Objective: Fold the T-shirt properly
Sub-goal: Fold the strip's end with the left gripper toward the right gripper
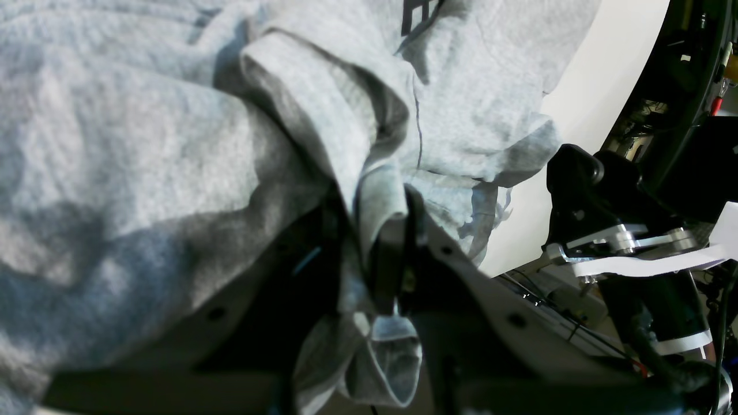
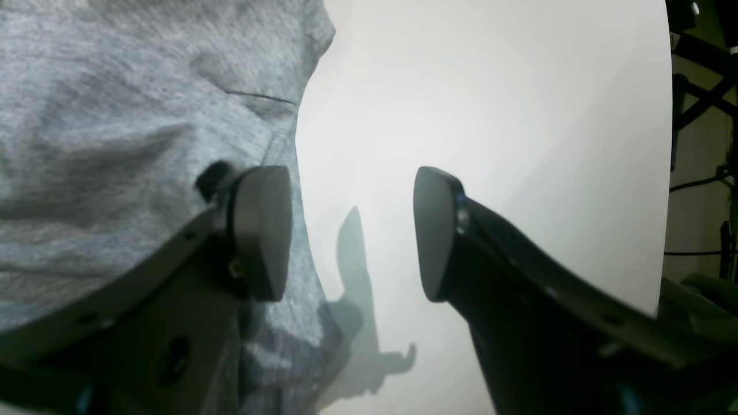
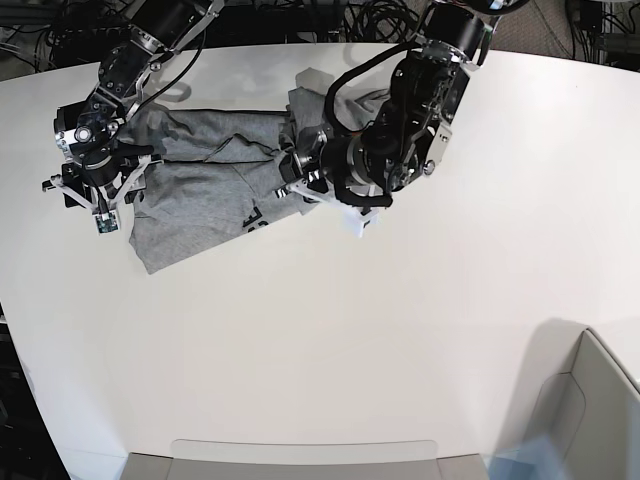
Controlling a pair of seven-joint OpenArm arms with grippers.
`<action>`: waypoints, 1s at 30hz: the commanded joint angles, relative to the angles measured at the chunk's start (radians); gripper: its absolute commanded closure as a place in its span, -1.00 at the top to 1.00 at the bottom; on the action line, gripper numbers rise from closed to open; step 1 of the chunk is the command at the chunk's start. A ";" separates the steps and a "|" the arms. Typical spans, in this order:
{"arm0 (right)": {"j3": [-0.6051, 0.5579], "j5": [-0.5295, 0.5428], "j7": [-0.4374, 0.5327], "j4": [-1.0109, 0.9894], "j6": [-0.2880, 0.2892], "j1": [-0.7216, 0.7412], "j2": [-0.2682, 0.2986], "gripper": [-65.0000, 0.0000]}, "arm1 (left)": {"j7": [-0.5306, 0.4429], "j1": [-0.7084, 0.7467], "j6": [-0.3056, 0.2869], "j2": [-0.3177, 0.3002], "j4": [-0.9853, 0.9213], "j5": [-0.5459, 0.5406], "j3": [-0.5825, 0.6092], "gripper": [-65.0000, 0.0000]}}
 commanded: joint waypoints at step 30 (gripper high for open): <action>-0.002 0.008 0.019 0.019 0.011 0.017 0.008 0.03 | 0.019 -0.037 0.017 -0.040 0.053 -0.030 -0.002 0.16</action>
